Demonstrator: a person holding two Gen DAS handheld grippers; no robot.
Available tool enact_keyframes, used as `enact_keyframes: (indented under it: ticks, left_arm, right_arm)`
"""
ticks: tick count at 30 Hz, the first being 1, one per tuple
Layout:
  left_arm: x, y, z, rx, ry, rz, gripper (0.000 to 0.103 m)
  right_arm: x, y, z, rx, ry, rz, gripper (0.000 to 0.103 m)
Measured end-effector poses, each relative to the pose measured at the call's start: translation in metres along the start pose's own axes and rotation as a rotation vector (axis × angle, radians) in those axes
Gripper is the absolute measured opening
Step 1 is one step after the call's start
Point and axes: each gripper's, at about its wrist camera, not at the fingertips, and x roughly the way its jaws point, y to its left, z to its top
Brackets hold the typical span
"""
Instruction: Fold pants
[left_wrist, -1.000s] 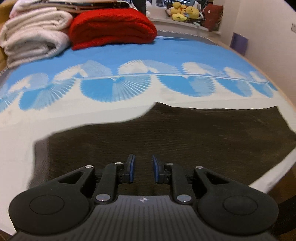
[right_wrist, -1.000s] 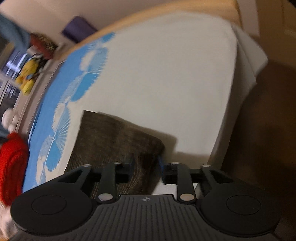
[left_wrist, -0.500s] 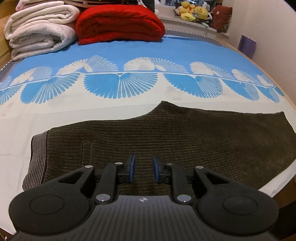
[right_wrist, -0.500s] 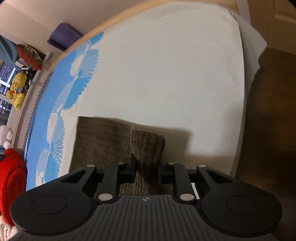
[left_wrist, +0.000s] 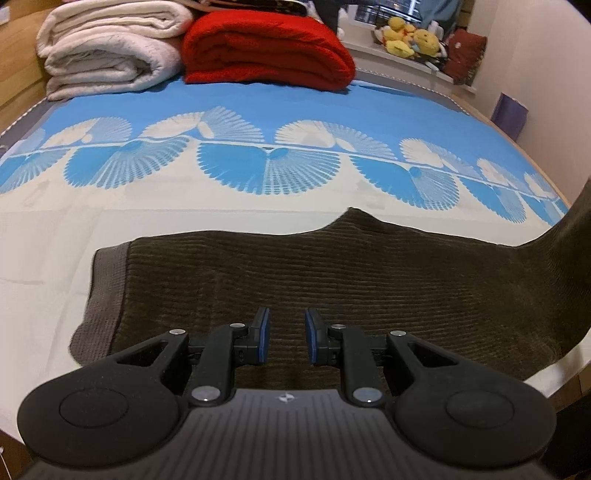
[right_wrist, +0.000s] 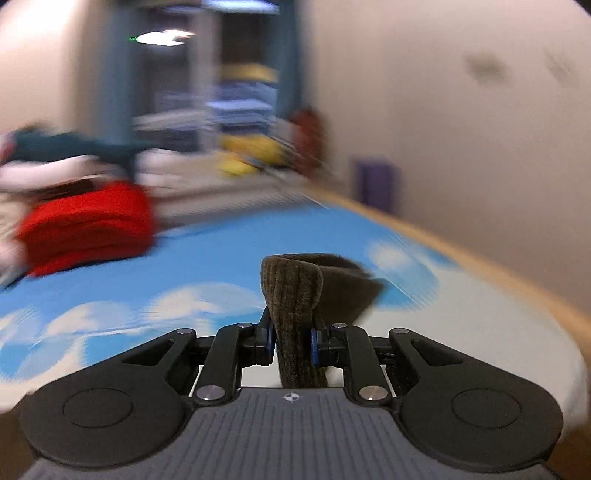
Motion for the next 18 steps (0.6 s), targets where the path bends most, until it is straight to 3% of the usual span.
enact_keyframes:
  ticks: [2, 6, 9, 11, 13, 14, 16, 18]
  left_arm:
    - [-0.001, 0.008, -0.001, -0.018, 0.006, 0.005, 0.022]
    - [-0.003, 0.02, -0.003, -0.047, 0.015, 0.022, 0.022]
    - [-0.004, 0.026, -0.004, -0.065, 0.021, 0.027, 0.022]
    - [-0.003, 0.03, -0.005, -0.077, 0.03, 0.025, 0.022]
    - [-0.002, 0.031, -0.005, -0.083, 0.037, 0.025, 0.022]
    - [-0.002, 0.031, -0.005, -0.083, 0.037, 0.022, 0.022]
    - [-0.003, 0.03, -0.004, -0.082, 0.031, 0.015, 0.022]
    - [-0.002, 0.029, -0.003, -0.081, 0.03, 0.013, 0.022]
  right_arm:
    - [-0.019, 0.054, -0.013, -0.091, -0.039, 0.123, 0.018]
    - [-0.034, 0.148, -0.046, -0.242, 0.023, 0.366, 0.018]
    - [-0.036, 0.209, -0.088, -0.422, 0.159, 0.554, 0.02]
    - [-0.03, 0.237, -0.124, -0.561, 0.349, 0.686, 0.023]
    - [-0.031, 0.249, -0.149, -0.664, 0.46, 0.724, 0.026]
    - [-0.033, 0.249, -0.155, -0.696, 0.472, 0.735, 0.03]
    - [-0.04, 0.246, -0.147, -0.701, 0.426, 0.748, 0.031]
    - [-0.041, 0.238, -0.13, -0.617, 0.415, 0.785, 0.037]
